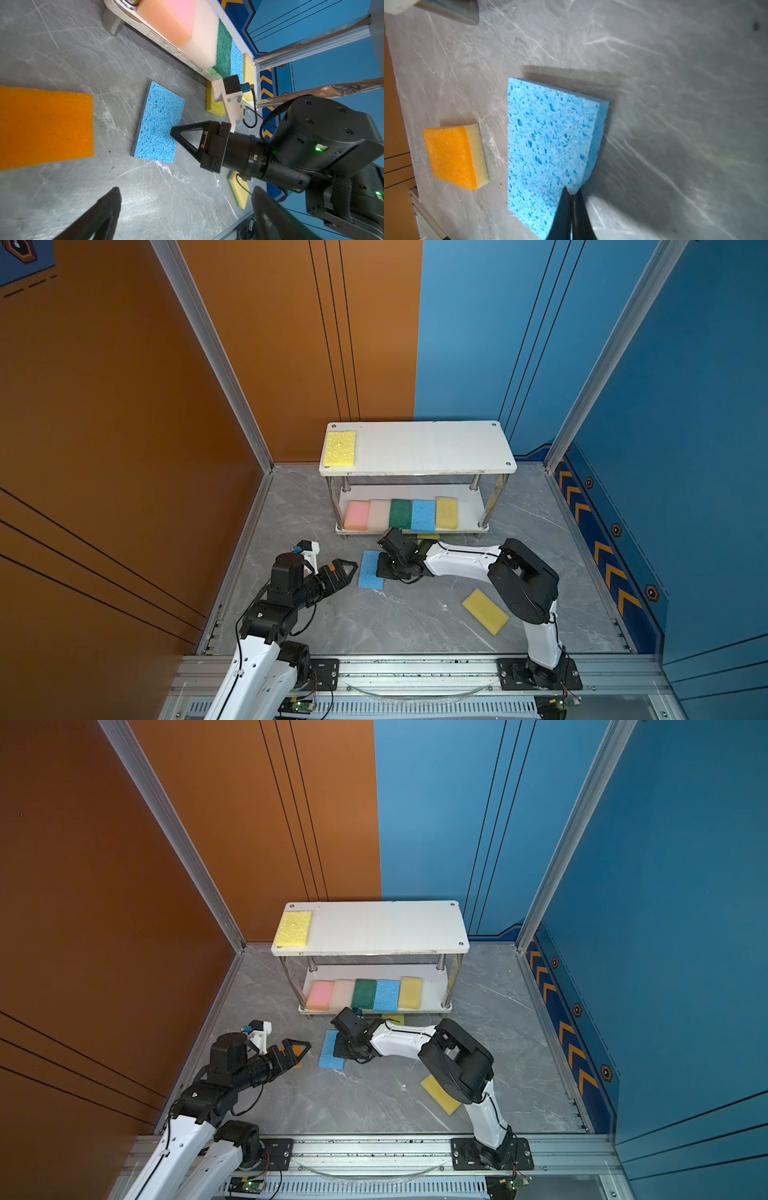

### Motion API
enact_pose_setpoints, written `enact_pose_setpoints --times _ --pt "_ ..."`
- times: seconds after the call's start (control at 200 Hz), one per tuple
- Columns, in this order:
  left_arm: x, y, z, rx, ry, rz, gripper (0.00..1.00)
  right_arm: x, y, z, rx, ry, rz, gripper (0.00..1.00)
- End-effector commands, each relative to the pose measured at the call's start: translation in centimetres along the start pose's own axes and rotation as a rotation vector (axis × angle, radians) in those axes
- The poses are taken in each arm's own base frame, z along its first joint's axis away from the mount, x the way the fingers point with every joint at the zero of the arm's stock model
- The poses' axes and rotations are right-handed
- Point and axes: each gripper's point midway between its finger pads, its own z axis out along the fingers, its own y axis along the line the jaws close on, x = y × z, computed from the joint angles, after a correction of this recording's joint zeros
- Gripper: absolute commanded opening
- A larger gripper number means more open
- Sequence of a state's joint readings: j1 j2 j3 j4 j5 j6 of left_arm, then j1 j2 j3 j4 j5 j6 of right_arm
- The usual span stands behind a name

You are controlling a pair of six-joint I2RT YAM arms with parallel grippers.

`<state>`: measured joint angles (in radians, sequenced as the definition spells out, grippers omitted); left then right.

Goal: Place and organize the cleaning sponges onto the shelf

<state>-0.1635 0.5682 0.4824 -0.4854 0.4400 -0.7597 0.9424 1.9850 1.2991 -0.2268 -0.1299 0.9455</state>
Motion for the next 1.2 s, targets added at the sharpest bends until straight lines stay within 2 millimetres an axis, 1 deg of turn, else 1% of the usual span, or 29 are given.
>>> enact_pose_setpoints --times 0.0,0.095,0.245,0.335,0.35,0.425,0.551,0.646,0.686,0.741,0.756,0.806,0.871,0.951,1.041,1.196 --pt "0.5 -1.0 0.1 0.065 0.035 0.012 0.98 -0.5 1.3 -3.8 -0.073 -0.003 -0.116 0.00" --pt "0.6 -2.3 0.5 0.137 0.074 0.015 0.98 0.0 1.6 -6.1 -0.139 0.040 -0.199 0.00" --pt "0.9 -4.7 1.4 0.250 0.155 0.013 0.98 0.5 1.0 -10.5 -0.191 0.061 -0.300 0.00" --pt "0.4 -6.1 1.6 0.298 0.165 0.021 0.98 0.5 1.0 -13.3 -0.248 0.055 -0.328 0.00" --pt "0.0 -6.7 1.5 0.325 0.151 0.034 0.98 0.6 1.0 -13.7 -0.255 0.057 -0.331 0.00" --pt "-0.4 -8.5 1.7 0.398 0.152 0.036 0.98 0.6 1.2 -15.8 -0.285 0.044 -0.362 0.00" --pt "-0.2 -11.0 2.4 0.470 0.188 0.058 0.98 1.1 1.9 -18.0 -0.330 0.035 -0.400 0.00" --pt "0.2 -12.5 2.8 0.515 0.207 0.062 1.00 1.3 2.2 -19.0 -0.351 0.029 -0.411 0.00" --pt "0.4 -12.9 3.0 0.529 0.213 0.058 0.96 1.3 2.2 -19.3 -0.357 0.023 -0.415 0.00" --pt "0.5 -13.4 3.2 0.543 0.220 0.052 0.88 1.2 2.3 -19.7 -0.360 0.013 -0.418 0.00" --pt "0.5 -13.5 3.3 0.546 0.221 0.051 0.82 1.2 2.3 -19.7 -0.359 0.011 -0.416 0.00" --pt "0.5 -13.7 3.3 0.554 0.220 0.047 0.73 1.2 2.3 -19.9 -0.364 0.009 -0.416 0.00" --pt "0.2 -13.9 3.3 0.560 0.202 0.043 0.70 1.2 2.3 -19.9 -0.364 0.007 -0.415 0.00" --pt "0.3 -13.9 3.2 0.558 0.186 0.046 0.63 1.2 2.3 -20.0 -0.367 0.006 -0.416 0.00" --pt "0.6 -14.1 3.1 0.564 0.189 0.053 0.58 1.3 2.4 -19.9 -0.369 0.009 -0.418 0.00" --pt "0.9 -13.8 3.4 0.557 0.191 0.045 0.36 1.3 2.2 -19.8 -0.364 0.012 -0.415 0.00"
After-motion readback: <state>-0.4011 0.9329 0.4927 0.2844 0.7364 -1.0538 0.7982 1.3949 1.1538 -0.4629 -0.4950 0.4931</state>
